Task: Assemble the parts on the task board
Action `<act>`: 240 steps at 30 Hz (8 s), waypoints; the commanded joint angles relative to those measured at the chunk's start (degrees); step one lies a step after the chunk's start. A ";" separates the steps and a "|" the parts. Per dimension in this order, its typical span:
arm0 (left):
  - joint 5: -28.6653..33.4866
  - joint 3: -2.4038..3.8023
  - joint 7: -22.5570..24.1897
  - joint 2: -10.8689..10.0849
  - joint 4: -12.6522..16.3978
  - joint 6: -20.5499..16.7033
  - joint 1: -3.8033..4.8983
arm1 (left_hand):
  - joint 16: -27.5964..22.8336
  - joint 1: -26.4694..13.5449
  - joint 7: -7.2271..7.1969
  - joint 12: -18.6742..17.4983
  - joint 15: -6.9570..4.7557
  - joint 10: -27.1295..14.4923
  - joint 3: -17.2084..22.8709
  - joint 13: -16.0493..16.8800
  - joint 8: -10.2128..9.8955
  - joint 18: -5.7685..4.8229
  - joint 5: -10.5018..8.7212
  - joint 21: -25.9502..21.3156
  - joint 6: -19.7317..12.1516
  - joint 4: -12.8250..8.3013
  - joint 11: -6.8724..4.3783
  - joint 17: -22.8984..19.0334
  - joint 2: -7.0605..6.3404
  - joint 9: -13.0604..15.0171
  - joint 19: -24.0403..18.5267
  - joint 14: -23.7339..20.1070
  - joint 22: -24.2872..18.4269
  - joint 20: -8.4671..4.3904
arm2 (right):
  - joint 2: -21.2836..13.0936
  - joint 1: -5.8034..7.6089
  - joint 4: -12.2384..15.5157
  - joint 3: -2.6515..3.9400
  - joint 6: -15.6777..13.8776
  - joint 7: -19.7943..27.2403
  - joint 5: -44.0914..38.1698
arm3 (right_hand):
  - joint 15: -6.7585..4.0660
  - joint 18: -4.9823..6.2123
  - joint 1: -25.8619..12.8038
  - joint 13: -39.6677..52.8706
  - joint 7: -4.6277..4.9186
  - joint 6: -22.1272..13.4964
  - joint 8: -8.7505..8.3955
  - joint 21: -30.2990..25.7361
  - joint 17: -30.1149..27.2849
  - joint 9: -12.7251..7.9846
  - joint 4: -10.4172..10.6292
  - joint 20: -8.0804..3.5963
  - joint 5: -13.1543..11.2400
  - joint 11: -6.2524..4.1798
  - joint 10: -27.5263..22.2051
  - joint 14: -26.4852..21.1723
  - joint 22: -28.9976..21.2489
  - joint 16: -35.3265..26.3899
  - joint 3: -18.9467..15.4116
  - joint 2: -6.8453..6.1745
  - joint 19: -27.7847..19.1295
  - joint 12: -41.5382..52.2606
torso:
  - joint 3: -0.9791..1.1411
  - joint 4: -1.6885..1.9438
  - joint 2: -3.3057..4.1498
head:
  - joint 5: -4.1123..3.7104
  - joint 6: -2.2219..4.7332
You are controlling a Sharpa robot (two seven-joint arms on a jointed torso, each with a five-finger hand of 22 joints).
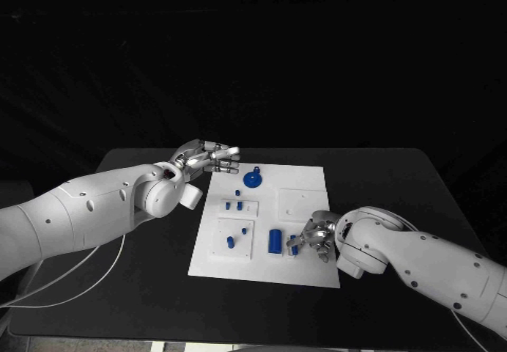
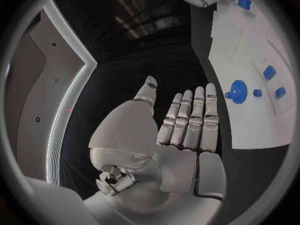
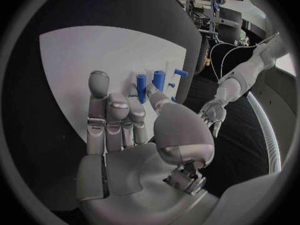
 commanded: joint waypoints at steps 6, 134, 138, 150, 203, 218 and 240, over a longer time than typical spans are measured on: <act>0.09 0.03 0.41 0.11 0.09 0.78 -0.09 | -0.22 -0.14 0.07 0.09 0.14 -0.28 -0.23 0.02 -0.06 0.32 -0.09 0.02 0.02 0.02 0.05 0.01 0.58 0.00 0.05 0.08 0.07 0.24 | 0.24 -0.08 0.12 -0.05 1.07 0.53 0.33 | -0.06 -1.03 -0.78 -0.03 0.01 0.36 0.17 -0.37 -0.03 0.02 0.95 -0.01 1.57 -0.17 -0.10 0.05 -0.05 -0.34 -2.84 -0.52 2.14 -0.30 | -0.05 0.01 -0.01 | -0.07 -0.07; -0.01 0.03 -0.11 -0.17 0.03 1.05 -0.18 | -0.22 0.11 0.17 0.10 0.18 -0.39 -0.12 0.02 -0.12 0.38 -0.08 0.03 -0.88 -0.09 0.10 0.01 0.59 -0.04 -0.01 -0.01 0.07 0.29 | -0.27 -2.14 -3.17 -4.48 -16.26 22.57 -29.00 | 0.56 -0.86 10.24 0.41 1.12 2.70 0.18 2.63 0.88 -2.55 -8.98 0.63 1.62 0.72 0.85 0.13 3.50 1.36 3.51 -1.44 2.13 1.32 | 0.02 0.02 0.00 | 0.29 -0.89; -0.01 0.03 -0.11 -0.19 0.03 1.06 -0.20 | -0.22 0.11 0.17 0.10 0.18 -0.39 -0.12 0.02 -0.12 0.38 -0.08 0.03 -0.88 -0.09 0.10 0.01 0.59 -0.04 -0.01 -0.01 0.07 0.29 | -0.27 -2.22 -3.43 -4.48 -16.54 23.02 -29.10 | 0.59 -0.83 10.36 0.37 1.18 2.83 0.17 2.62 0.86 -2.56 -9.25 0.66 1.21 0.77 0.84 0.11 3.57 1.36 3.84 -1.45 2.11 1.26 | 0.00 -0.02 -0.04 | 0.26 -0.86; -0.01 0.03 -0.15 -0.21 0.07 1.17 -0.25 | -0.22 0.09 0.18 0.11 0.17 -0.38 -0.10 0.02 -0.08 0.38 -0.08 0.02 -1.03 -0.01 0.10 0.01 0.70 -0.03 -0.02 0.00 0.07 0.30 | -0.33 -2.34 -3.34 -4.48 -22.04 27.79 -23.01 | 0.41 -0.71 10.04 0.29 1.15 2.58 0.16 2.43 0.82 -2.56 -9.04 0.52 1.40 0.72 0.79 0.06 3.56 1.32 4.07 -1.25 2.16 1.14 | -0.02 0.04 0.00 | 0.19 -0.67; -0.01 0.03 -0.27 -0.38 0.26 1.16 -0.46 | -0.22 0.12 0.24 0.11 0.20 -0.45 -0.13 0.02 -0.11 0.40 -0.07 0.03 -1.43 -0.08 0.14 0.02 0.88 -0.06 -0.02 -0.04 0.07 0.32 | -2.71 -3.01 -1.57 -3.25 -15.06 26.87 -21.03 | 0.38 -0.60 10.09 0.44 1.26 2.38 0.16 2.33 0.98 -2.57 -9.57 0.48 0.43 0.67 0.69 0.04 3.72 1.29 4.75 -0.80 2.21 1.10 | 0.00 -0.02 0.00 | 0.02 -0.57; -0.01 0.03 -0.35 -0.35 0.17 1.15 -0.47 | -0.21 0.12 0.30 0.11 0.22 -0.52 -0.19 0.02 -0.15 0.42 -0.07 0.02 -2.09 -0.12 0.18 0.02 1.01 -0.09 -0.05 -0.04 0.07 0.34 | -2.08 -3.11 -2.64 -3.25 -15.12 27.43 -22.54 | 0.40 -0.59 10.36 0.51 1.32 2.35 0.17 2.30 1.09 -2.55 -9.65 0.50 -2.13 0.72 0.68 0.03 3.86 1.31 5.43 -0.55 2.19 1.11 | 0.04 0.05 0.02 | 0.15 -0.67; -0.01 0.03 -0.57 -0.37 0.10 1.24 -0.48 | -0.22 0.09 0.40 0.12 0.22 -0.59 -0.25 0.02 -0.17 0.44 -0.07 0.03 -2.80 -0.09 0.24 0.02 1.09 -0.12 -0.04 -0.07 0.07 0.36 | -1.65 -3.78 -3.33 -3.27 -13.29 27.45 -28.06 | 0.40 -0.92 10.64 0.92 1.19 3.10 0.24 3.05 1.80 -1.80 -9.90 0.38 -3.40 0.40 0.93 0.08 4.73 1.71 8.36 -1.22 2.19 1.23 | 0.05 0.04 -0.01 | 0.35 -0.99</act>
